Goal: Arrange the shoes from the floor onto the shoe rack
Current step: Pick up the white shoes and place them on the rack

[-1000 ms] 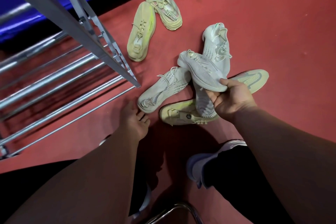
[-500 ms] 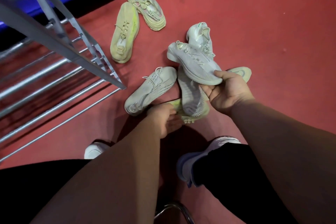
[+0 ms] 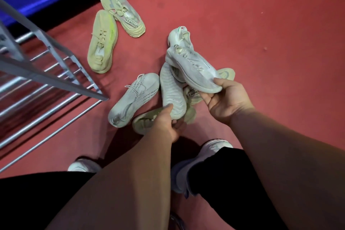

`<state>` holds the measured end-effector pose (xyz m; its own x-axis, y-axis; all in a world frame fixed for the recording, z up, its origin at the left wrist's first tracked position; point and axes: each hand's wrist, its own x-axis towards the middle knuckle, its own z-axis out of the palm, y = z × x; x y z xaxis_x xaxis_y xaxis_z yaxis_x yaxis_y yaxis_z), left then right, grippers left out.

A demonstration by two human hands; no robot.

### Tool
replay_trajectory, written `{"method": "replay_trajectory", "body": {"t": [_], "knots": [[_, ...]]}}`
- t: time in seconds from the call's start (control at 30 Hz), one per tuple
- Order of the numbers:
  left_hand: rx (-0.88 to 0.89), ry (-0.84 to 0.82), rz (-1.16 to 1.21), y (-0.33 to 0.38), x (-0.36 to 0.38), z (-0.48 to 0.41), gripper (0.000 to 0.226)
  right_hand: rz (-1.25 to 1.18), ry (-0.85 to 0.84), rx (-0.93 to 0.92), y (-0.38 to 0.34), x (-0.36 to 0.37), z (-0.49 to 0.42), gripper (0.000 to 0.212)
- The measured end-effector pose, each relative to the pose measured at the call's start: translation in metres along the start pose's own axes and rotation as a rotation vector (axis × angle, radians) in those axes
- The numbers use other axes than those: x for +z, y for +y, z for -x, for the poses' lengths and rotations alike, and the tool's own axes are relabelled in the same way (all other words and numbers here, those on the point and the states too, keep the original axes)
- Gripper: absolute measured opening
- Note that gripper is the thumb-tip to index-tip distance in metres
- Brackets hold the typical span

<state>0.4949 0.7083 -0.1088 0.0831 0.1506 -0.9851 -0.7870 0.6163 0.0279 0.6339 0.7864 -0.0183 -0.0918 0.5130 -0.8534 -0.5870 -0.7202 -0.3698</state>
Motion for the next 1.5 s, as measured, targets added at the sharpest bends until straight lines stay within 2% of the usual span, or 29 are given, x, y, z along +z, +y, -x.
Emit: {"method": "replay_trajectory", "body": {"t": [0.23,0.33,0.4,0.47,0.57,0.67,0.73,0.87,0.93,1.03,1.07,1.17,1.27,1.37,1.5], "knots": [[0.127,0.041,-0.175,0.03,-0.012,0.033,0.057,-0.027,-0.029,0.006,0.008,0.016,0.007,0.034],[0.234,0.032,-0.231,0.049,-0.019,0.06,0.039,-0.038,-0.06,0.004,0.018,0.031,0.016,0.028],[0.307,0.052,-0.261,0.063,-0.027,0.08,0.032,-0.071,-0.073,-0.001,0.026,0.04,0.023,0.032],[0.376,0.073,-0.289,0.072,-0.039,0.097,0.032,-0.124,-0.077,0.001,0.032,0.044,0.03,0.042],[0.43,0.093,-0.327,0.077,-0.058,0.124,0.038,-0.142,-0.086,-0.008,0.04,0.052,0.051,0.041],[0.496,0.129,-0.372,0.08,-0.071,0.163,0.052,-0.085,-0.092,-0.02,0.045,0.061,0.083,0.038],[0.561,0.157,-0.413,0.082,-0.078,0.192,0.046,-0.047,-0.101,-0.034,0.046,0.068,0.105,0.035],[0.665,0.17,-0.479,0.082,-0.098,0.256,0.027,0.051,-0.093,-0.051,0.051,0.083,0.15,0.042],[0.719,0.2,-0.512,0.08,-0.111,0.286,0.03,0.111,-0.093,-0.074,0.056,0.088,0.174,0.041],[0.71,0.203,-0.558,0.074,-0.134,0.327,0.061,0.169,-0.109,-0.112,0.062,0.087,0.211,0.035],[0.687,0.192,-0.593,0.071,-0.142,0.339,0.063,0.188,-0.118,-0.122,0.066,0.085,0.223,0.033],[0.635,0.155,-0.667,0.06,-0.169,0.376,0.047,0.233,-0.127,-0.145,0.082,0.075,0.252,0.034],[0.635,0.144,-0.731,0.054,-0.199,0.409,0.044,0.253,-0.16,-0.151,0.102,0.067,0.275,0.036],[0.614,0.139,-0.782,0.049,-0.228,0.444,0.026,0.271,-0.202,-0.157,0.12,0.063,0.298,0.033],[0.639,0.102,-0.779,0.039,-0.268,0.483,0.029,0.297,-0.259,-0.159,0.141,0.063,0.321,0.031]]}}
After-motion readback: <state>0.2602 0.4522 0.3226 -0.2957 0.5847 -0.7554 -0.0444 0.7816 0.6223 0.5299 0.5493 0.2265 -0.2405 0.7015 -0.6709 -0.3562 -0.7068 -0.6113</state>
